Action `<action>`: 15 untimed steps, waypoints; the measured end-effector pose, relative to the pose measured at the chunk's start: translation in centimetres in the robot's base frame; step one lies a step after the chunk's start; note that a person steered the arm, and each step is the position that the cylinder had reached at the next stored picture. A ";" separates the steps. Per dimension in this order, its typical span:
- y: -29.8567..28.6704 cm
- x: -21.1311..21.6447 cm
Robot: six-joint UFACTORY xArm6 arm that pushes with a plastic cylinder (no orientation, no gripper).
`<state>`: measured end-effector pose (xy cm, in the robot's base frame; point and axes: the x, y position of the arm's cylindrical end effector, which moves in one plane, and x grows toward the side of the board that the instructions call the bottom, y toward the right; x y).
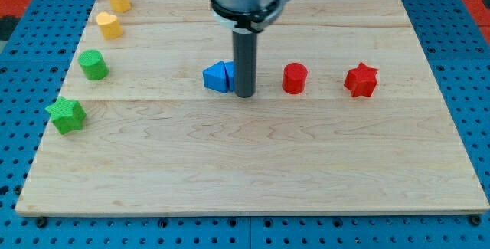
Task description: Move red blocks towards blue cube
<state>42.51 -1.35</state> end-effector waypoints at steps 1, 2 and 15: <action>-2.3 -2.8; -2.8 -6.8; 10.1 3.4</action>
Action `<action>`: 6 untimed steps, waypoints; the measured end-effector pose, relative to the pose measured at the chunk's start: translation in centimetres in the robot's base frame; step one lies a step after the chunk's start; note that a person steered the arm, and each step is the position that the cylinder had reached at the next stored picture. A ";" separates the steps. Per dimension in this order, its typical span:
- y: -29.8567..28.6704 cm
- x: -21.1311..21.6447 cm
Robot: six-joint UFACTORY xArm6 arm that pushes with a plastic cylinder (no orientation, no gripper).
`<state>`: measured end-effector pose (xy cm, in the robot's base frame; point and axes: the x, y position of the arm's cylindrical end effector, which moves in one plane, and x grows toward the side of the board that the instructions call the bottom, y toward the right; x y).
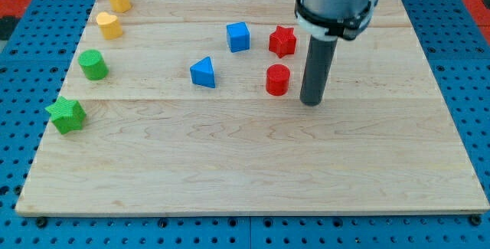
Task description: Move red blocks towards blue cube
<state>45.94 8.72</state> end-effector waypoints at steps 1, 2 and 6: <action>-5.7 -2.5; -8.7 -5.3; -0.2 -4.5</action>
